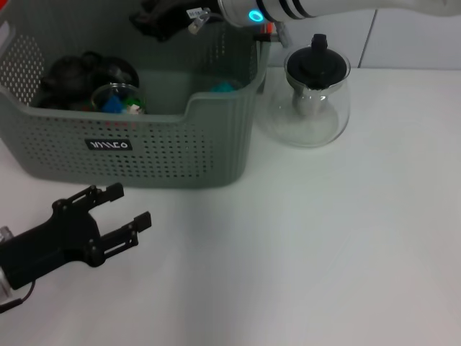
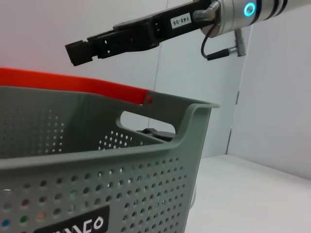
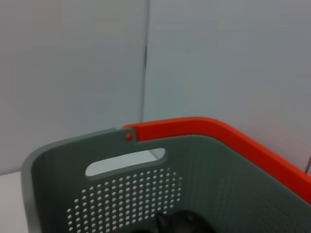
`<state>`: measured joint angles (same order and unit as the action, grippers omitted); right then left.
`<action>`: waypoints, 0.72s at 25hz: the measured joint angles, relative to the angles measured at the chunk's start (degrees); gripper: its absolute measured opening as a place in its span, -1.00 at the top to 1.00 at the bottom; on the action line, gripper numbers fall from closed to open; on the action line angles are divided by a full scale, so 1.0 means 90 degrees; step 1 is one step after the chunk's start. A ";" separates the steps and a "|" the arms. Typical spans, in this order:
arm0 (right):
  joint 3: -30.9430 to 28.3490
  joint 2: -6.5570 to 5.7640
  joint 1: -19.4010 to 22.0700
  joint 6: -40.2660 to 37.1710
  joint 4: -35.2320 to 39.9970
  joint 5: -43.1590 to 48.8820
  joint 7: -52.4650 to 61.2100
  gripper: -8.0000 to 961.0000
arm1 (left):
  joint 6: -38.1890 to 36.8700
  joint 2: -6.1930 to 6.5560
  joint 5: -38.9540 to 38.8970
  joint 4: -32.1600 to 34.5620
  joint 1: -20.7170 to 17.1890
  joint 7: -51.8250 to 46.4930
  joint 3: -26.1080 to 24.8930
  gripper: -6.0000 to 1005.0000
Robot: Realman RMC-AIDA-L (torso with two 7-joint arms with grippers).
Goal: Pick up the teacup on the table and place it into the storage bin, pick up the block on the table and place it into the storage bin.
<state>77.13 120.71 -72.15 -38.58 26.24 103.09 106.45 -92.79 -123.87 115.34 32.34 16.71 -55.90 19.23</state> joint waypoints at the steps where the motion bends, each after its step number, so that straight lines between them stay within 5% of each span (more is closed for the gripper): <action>1: 0.0000 0.0000 0.0051 -0.0005 0.0050 -0.0012 0.0017 0.17 | 0.0001 -0.0001 0.0000 0.0001 0.0008 -0.0001 -0.0001 -0.50; 4: 0.0004 0.0001 0.0523 -0.0232 0.0751 -0.0125 0.0001 0.32 | 0.0012 -0.0006 -0.0006 0.0000 -0.0010 -0.0005 -0.0021 -0.50; 6: 0.0008 0.0002 0.1091 -0.0546 0.1556 -0.0407 -0.0071 0.21 | 0.0022 -0.0006 -0.0010 0.0000 -0.0019 -0.0006 -0.0024 -0.50; 11: -0.0050 -0.0046 0.3194 -0.1974 0.3470 -0.2178 -0.1165 -0.05 | 0.0025 0.0001 -0.0016 0.0000 -0.0022 -0.0009 -0.0028 -0.50; 18: -0.0823 -0.0074 0.5593 -0.5136 0.3788 -0.3108 -0.3782 -0.54 | -0.0205 0.0086 -0.0016 0.0014 -0.0024 0.0002 -0.0100 -0.50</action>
<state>69.72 120.05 -21.82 -84.80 60.33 75.12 72.41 -94.63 -123.09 115.20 32.47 16.50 -55.88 18.32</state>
